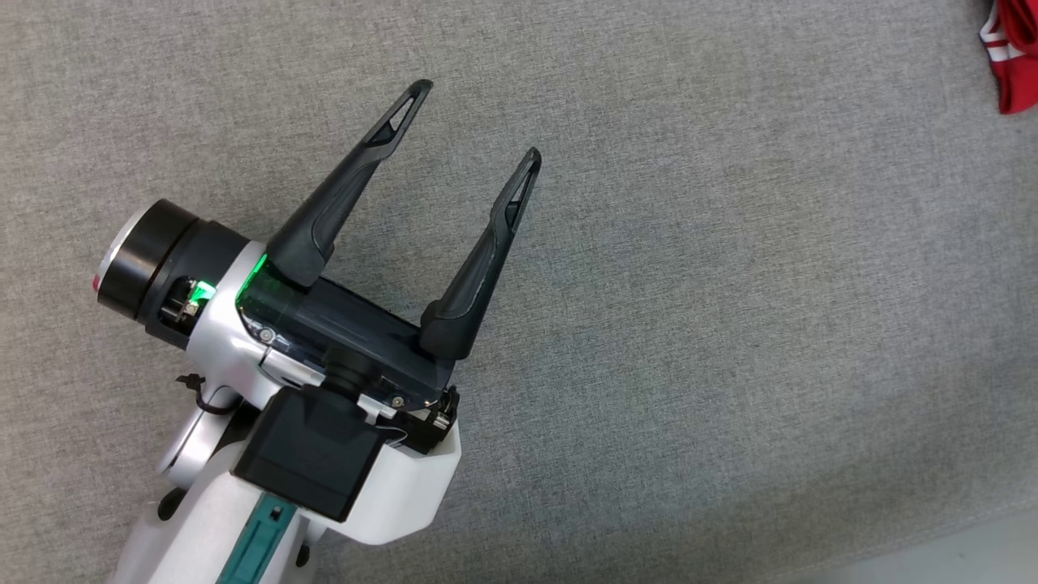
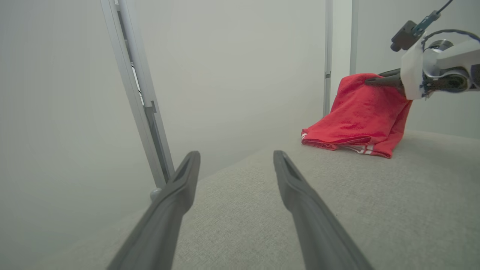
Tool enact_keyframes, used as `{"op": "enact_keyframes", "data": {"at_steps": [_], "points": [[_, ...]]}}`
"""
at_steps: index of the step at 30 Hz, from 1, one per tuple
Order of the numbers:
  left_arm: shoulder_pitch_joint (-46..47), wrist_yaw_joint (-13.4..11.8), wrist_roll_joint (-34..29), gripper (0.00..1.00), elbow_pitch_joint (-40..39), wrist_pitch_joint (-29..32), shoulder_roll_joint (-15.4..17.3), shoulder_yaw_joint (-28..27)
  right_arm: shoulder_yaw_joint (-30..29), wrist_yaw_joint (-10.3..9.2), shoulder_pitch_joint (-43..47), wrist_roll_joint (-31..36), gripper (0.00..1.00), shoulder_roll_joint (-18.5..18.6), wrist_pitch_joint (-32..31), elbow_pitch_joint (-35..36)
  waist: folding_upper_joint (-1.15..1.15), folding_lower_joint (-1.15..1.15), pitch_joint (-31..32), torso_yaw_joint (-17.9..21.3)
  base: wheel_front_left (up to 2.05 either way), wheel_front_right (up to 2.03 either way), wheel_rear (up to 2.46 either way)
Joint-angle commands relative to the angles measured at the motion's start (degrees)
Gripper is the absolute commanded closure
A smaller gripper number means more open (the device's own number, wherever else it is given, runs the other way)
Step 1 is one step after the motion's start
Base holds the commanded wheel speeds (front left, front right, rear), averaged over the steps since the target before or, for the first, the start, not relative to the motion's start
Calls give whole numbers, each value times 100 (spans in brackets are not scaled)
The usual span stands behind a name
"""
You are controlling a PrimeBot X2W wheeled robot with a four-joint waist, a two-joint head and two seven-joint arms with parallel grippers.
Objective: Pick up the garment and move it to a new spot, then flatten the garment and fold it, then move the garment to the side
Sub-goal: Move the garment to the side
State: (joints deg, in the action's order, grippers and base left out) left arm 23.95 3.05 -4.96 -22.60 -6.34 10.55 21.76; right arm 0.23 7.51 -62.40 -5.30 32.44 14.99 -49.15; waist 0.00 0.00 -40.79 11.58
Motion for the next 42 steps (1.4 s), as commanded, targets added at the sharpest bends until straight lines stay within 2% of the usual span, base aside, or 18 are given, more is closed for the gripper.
{"op": "enact_keyframes", "data": {"at_steps": [1, 9, 10, 11, 12, 16, 20, 21, 24, 29, 38, 42], "points": [[85, 16, -8, 0, -35, 13, 51, 3, -101, -3, -101, 283, 100, 77, 32, -125, 0, 0, -16, -39, 0, 0, 0], [113, -2, 13, 0, -69, 50, 72, 34, -601, -3, -290, 1432, 100, -31, 32, -236, 0, 0, -20, -120, 0, 0, 0], [117, -7, 17, 0, -58, 46, 67, 43, -745, -3, -291, 1592, 63, -65, 32, -206, 0, 0, -6, -131, 0, 0, 0], [120, -17, 22, 0, -42, 36, 62, 49, -864, -3, -268, 1743, 12, -102, 33, -175, 0, 0, 18, -142, 0, 0, 0], [120, -32, 33, 0, -20, 20, 50, 59, -991, -3, -218, 1938, 0, -136, 32, -104, 0, 0, 53, -155, 0, 0, 0], [54, -96, 121, 0, 87, -99, -15, 70, -1420, -3, 15, 2581, 0, -393, 21, 317, 0, 0, 261, -226, 0, 0, 0], [-123, -183, 292, 0, 251, -263, -103, 21, -1320, -3, 201, 2941, 0, -744, 20, 726, 0, 0, 549, -311, 0, 0, 0], [-188, -233, 371, 0, 350, -327, -138, -2, -1181, -3, 292, 2845, 0, -961, 21, 851, 0, 0, 704, -364, 0, 0, 0], [-353, -343, 488, 0, 522, -379, -190, -60, -866, -3, 478, 2500, 0, -1294, 21, 979, 0, 0, 973, -475, 0, 0, 0], [-678, -593, 710, 0, 886, -380, -312, -218, -202, -3, 881, 1562, 0, -1732, 20, 1090, 0, 0, 1445, -676, 0, 0, 0], [-1160, -903, 1158, 0, 1712, -551, -467, -494, 1203, -3, 1847, 46, 0, -2048, 21, 1716, 0, 0, 2256, -1031, 0, 0, 0], [-1328, -1018, 1368, 0, 2108, -679, -512, -639, 1452, -3, 2392, -305, 0, -2136, 20, 2218, 0, 0, 2588, -1130, 0, 0, 0]]}}
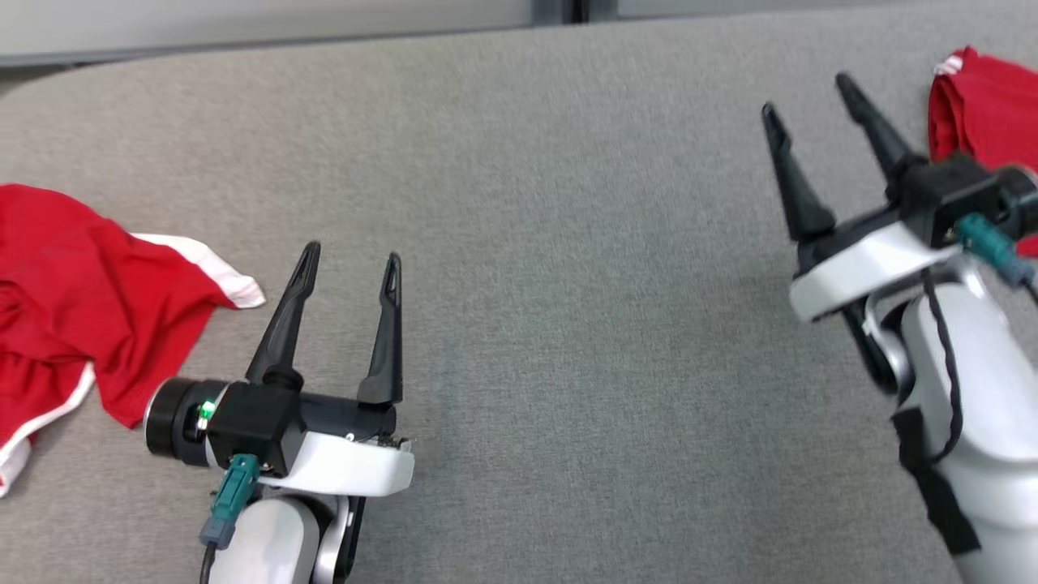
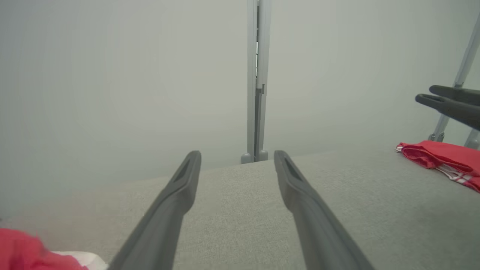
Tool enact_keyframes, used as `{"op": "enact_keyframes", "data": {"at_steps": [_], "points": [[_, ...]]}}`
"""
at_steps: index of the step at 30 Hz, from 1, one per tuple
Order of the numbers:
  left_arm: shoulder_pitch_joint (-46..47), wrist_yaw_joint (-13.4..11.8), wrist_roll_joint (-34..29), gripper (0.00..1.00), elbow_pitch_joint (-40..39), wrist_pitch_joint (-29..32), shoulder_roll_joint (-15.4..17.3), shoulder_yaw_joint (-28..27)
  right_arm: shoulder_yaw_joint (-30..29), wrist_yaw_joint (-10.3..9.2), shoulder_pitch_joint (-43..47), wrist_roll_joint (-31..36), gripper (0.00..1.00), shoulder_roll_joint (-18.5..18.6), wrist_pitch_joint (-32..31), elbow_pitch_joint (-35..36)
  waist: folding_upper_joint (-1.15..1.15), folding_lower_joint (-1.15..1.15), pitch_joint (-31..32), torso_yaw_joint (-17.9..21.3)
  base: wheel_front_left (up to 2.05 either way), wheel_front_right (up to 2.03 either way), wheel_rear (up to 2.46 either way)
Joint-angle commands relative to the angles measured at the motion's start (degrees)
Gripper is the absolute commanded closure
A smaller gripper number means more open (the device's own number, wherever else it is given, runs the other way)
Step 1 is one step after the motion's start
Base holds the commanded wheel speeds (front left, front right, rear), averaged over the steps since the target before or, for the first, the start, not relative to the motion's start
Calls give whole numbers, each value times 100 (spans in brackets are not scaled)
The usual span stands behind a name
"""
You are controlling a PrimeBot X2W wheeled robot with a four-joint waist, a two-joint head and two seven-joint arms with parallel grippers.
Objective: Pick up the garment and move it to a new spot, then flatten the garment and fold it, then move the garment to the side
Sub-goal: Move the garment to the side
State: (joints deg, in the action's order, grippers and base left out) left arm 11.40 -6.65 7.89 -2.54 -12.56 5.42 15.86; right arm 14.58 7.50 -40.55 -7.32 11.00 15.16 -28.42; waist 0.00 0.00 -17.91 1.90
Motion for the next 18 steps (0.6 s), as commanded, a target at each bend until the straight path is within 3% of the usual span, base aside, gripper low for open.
{"op": "enact_keyframes", "data": {"at_steps": [1, 11, 18], "points": [[-121, -56, 137, 0, 184, -84, -9, -87, 54, -1, 338, -127, 0, -4, 4, 273, 0, 0, 374, -186, 0, 0, 0], [-514, 58, 371, 0, 967, -258, -51, -295, -24, -1, 1793, -137, 0, -288, 3, 1256, 0, 0, 1062, -318, 0, 0, 0], [-1003, 177, 77, 0, 828, -260, -114, -529, -258, -1, 2888, -39, 0, -491, 4, 1643, 0, 0, 1482, -322, 0, 0, 0]]}}
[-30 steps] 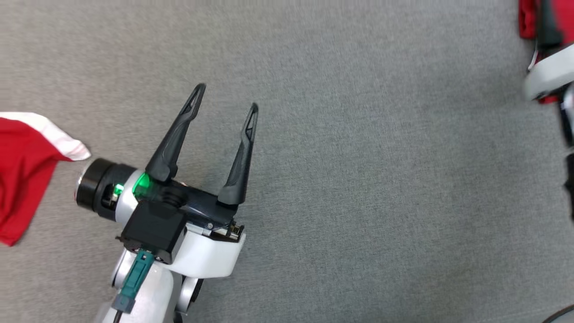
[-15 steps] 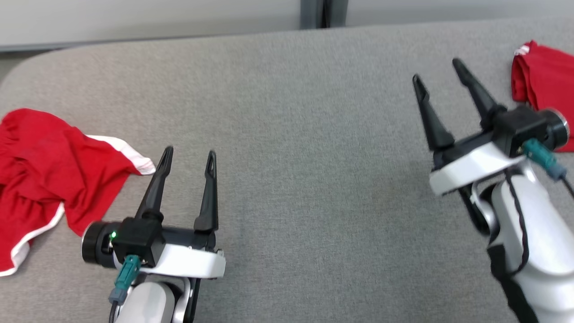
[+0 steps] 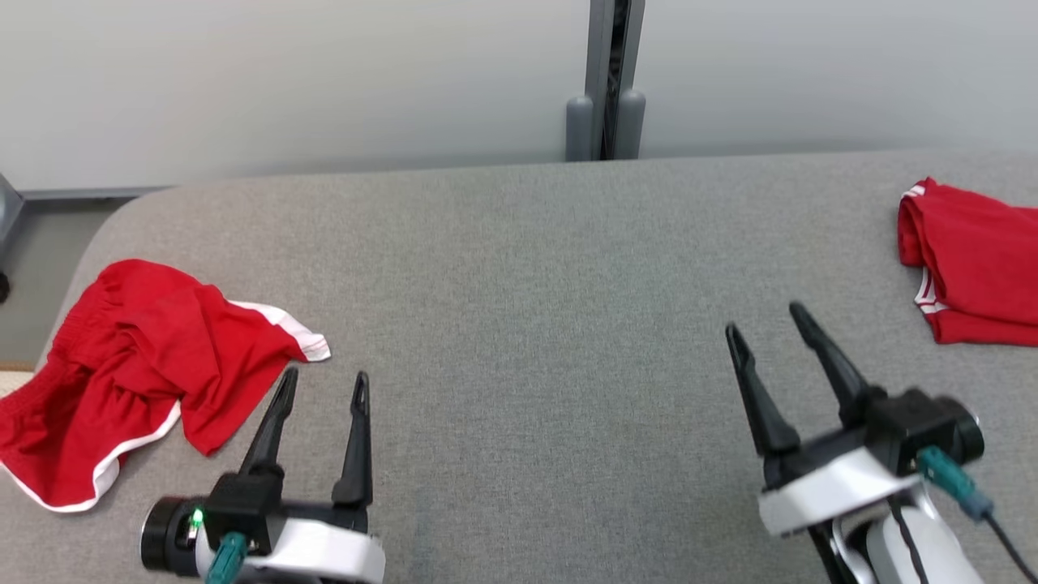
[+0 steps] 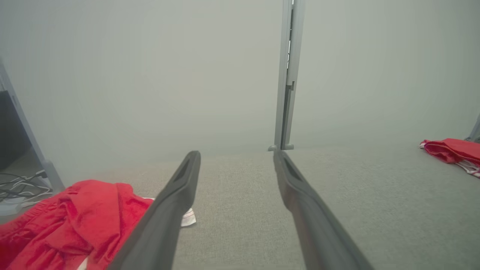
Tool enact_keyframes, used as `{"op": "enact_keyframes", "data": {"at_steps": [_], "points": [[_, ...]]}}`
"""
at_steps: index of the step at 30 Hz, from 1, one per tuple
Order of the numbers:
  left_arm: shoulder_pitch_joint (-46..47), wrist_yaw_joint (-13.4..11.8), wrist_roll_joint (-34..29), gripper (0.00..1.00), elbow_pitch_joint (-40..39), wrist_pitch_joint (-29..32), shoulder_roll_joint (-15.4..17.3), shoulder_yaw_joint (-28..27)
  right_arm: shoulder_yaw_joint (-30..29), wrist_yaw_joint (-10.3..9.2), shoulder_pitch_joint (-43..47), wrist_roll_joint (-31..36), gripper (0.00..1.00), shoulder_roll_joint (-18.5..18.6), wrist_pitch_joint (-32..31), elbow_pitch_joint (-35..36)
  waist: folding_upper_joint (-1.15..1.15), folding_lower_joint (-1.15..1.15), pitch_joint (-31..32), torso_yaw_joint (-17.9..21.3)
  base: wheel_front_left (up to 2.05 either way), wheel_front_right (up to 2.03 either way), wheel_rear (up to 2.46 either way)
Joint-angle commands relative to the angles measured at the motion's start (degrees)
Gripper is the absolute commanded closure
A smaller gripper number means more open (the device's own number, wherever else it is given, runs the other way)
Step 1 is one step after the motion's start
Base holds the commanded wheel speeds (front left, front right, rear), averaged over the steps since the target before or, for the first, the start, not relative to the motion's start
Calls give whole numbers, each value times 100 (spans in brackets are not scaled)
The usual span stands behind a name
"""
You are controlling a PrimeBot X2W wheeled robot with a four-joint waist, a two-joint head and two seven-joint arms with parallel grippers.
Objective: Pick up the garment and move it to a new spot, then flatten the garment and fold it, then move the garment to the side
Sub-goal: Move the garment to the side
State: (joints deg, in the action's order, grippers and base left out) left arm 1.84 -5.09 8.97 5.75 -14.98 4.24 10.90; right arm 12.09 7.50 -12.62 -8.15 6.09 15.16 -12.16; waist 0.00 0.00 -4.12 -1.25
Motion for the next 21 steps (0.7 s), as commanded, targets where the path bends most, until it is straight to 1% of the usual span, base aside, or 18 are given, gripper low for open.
{"op": "enact_keyframes", "data": {"at_steps": [1, 6, 10, 15, 21], "points": [[-117, 36, -52, 0, -21, -19, -13, -66, -69, -1, 236, 52, 0, -33, 3, 84, 0, 0, 156, -6, 0, 0, 0], [-484, 49, -173, 0, -35, -20, -61, -199, -241, -1, 797, -11, 0, -160, 3, 530, 0, 0, 354, 5, 0, 0, 0], [-643, -19, -216, 0, -93, -19, -99, -279, -332, -1, 1200, -131, 0, -217, 4, 820, 0, 0, 484, -52, 0, 0, 0], [-824, -141, -152, 0, -218, -20, -120, -412, -381, -1, 1556, -171, 0, -265, 4, 954, 0, 0, 609, -79, 0, 0, 0], [-992, -208, 4, 0, -287, -21, -124, -468, -420, -1, 1794, -238, 0, -288, 4, 1019, 0, 0, 715, -86, 0, 0, 0]]}}
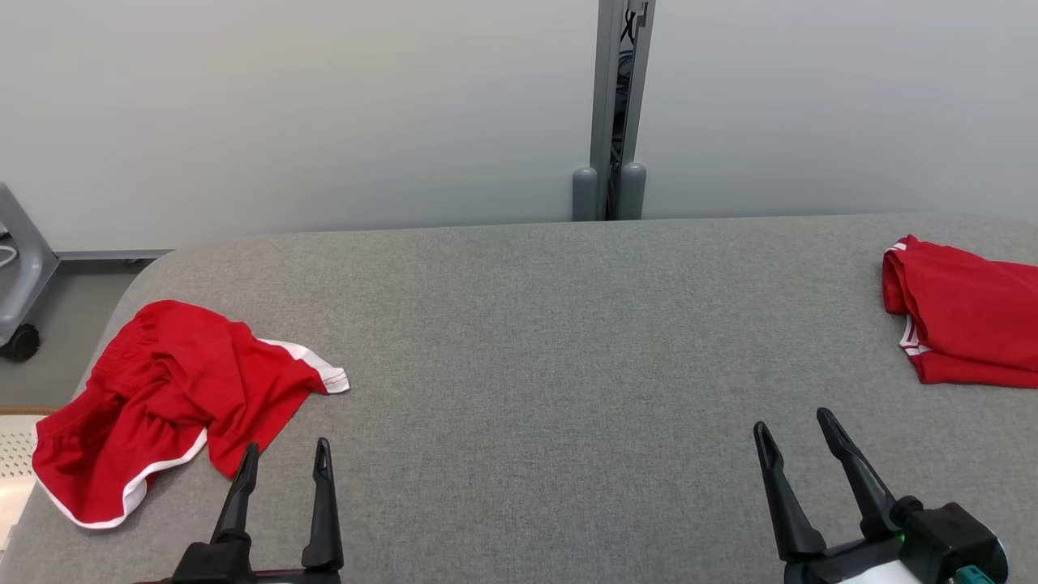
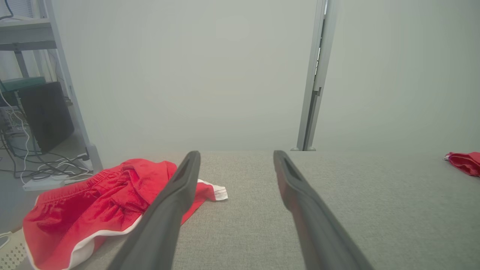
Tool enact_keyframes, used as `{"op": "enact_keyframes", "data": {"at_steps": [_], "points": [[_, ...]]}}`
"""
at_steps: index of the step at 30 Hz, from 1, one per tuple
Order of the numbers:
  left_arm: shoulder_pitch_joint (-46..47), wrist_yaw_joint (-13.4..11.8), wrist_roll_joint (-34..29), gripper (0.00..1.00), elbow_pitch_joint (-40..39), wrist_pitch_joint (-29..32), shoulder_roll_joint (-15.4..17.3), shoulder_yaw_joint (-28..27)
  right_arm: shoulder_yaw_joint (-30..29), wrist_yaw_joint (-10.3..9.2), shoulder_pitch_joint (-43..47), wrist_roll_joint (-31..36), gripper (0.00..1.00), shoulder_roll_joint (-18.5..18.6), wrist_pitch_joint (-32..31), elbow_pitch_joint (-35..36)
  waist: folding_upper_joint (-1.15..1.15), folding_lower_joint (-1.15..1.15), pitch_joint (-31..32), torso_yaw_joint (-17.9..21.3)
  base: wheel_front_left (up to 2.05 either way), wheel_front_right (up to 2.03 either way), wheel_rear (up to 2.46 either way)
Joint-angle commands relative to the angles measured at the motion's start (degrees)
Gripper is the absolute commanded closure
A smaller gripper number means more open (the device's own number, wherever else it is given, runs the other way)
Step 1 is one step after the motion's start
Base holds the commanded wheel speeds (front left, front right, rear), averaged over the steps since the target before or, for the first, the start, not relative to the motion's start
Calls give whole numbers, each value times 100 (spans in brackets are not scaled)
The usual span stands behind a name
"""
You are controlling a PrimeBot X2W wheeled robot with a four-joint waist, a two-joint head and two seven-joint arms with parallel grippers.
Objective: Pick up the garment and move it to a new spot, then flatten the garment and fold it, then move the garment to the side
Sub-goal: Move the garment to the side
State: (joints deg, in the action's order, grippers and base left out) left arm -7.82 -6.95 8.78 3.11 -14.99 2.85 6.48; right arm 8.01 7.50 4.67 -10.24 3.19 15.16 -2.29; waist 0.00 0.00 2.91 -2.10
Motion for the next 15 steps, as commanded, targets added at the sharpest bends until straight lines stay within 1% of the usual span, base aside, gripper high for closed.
{"op": "enact_keyframes", "data": {"at_steps": [1, 6, 15], "points": [[-45, -27, 60, 0, -31, -20, 14, -32, -18, -1, 81, -30, 0, -2, 4, 38, 0, 0, 22, -1, 0, 0, 0], [-113, -67, 101, 0, -34, -19, 13, -43, -27, -1, 147, -19, 0, -8, 4, 62, 0, 0, 54, 7, 0, 0, 0], [-68, 15, -23, 0, 27, -19, 13, -26, -73, -1, 170, -36, 0, -13, 3, 51, 0, 0, 62, -57, 0, 0, 0]]}}
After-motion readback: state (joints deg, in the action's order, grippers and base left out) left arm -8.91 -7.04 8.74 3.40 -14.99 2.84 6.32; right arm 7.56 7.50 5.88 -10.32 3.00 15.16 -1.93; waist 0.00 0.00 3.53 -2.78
